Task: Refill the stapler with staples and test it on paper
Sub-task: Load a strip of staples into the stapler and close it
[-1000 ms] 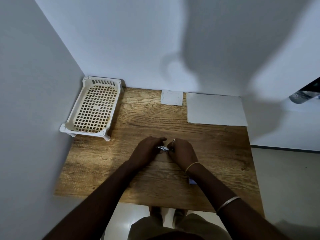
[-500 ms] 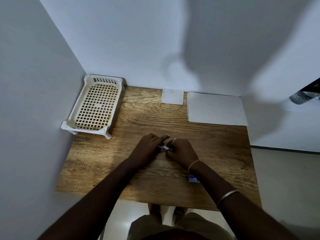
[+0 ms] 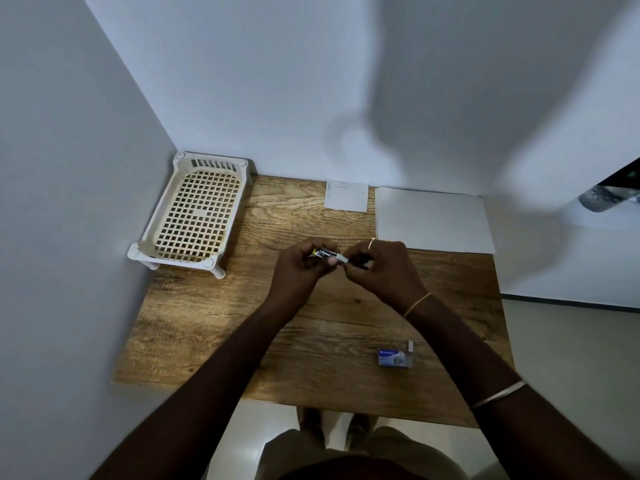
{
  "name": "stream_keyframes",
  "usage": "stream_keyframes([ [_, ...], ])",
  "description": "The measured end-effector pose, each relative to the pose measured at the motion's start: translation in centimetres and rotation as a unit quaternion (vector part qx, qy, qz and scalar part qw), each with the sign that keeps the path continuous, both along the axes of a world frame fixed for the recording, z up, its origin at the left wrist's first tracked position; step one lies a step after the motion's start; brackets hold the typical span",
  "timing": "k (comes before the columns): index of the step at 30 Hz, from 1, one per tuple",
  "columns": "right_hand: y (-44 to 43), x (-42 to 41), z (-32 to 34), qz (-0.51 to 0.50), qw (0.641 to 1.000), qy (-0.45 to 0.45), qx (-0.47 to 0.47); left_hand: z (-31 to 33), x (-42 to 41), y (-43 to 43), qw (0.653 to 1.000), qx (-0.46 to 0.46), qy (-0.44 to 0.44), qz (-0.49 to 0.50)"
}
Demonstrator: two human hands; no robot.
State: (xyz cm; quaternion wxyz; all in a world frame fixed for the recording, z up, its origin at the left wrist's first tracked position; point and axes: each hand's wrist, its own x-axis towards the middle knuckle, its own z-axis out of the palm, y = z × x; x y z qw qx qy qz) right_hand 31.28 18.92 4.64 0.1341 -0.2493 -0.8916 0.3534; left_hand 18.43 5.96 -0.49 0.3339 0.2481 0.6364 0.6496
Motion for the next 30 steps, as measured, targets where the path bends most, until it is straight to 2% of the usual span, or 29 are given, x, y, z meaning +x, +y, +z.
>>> stream_keyframes([
  [8,1.7,-0.4,6.1,0.067,0.993,0.007,0.093,4.1,0.1,1.2,0.994,0.097,-0.054,0.009],
  [13,1.5,-0.6,7.4,0.074,0.993,0.015,0.092,4.7,0.3,1.4,0.991,0.104,-0.087,0.018],
  [25,1.5,-0.5,7.4,0.092,0.986,0.024,0.133,5.2,0.3,0.9,0.990,0.120,-0.068,0.014],
  [30,1.2,-0.4,7.2,0.087,0.989,0.013,0.120,5.0,0.3,0.7,0.992,0.110,-0.055,0.018],
])
